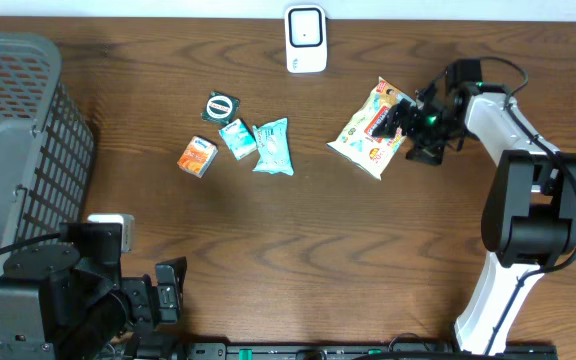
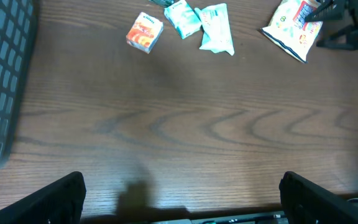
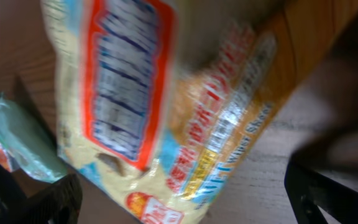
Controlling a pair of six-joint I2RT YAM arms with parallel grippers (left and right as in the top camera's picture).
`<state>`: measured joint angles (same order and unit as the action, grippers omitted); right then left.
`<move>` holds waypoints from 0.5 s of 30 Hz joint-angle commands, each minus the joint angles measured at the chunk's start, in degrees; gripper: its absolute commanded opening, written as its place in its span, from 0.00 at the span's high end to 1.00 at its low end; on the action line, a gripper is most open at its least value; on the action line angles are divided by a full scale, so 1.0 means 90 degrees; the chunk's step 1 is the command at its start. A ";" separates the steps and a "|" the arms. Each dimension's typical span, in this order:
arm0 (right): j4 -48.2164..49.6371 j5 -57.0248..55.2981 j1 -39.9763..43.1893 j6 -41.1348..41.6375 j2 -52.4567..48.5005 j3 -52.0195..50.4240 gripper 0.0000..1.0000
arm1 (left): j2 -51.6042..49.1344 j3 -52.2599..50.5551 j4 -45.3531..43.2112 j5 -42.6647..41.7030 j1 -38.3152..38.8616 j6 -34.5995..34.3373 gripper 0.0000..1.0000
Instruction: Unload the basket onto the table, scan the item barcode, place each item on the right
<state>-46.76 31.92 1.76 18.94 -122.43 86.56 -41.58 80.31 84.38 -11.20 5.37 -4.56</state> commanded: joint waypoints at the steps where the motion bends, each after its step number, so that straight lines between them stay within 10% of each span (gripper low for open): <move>1: 0.0214 -0.0027 -0.0112 0.0457 -0.0070 -0.0364 0.03 | -0.0012 0.0017 0.0002 0.0061 0.0002 -0.0051 0.02; 11: 0.2006 0.0002 -0.0478 0.1445 -0.0085 -0.1447 0.24 | -0.0012 0.0017 0.0002 0.0061 0.0002 -0.0051 0.02; 14: 0.2591 -0.0061 -0.0653 0.1656 -0.0087 -0.1647 0.53 | -0.0012 0.0017 0.0000 0.0061 0.0002 -0.0051 0.02; 15: 0.2637 -0.0090 -0.0665 0.1654 -0.0087 -0.1649 0.79 | -0.0012 0.0017 0.0002 0.0063 0.0002 -0.0053 0.02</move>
<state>-22.96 35.88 -2.76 30.87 -120.01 74.74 -41.58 80.31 84.40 -11.20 5.37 -4.58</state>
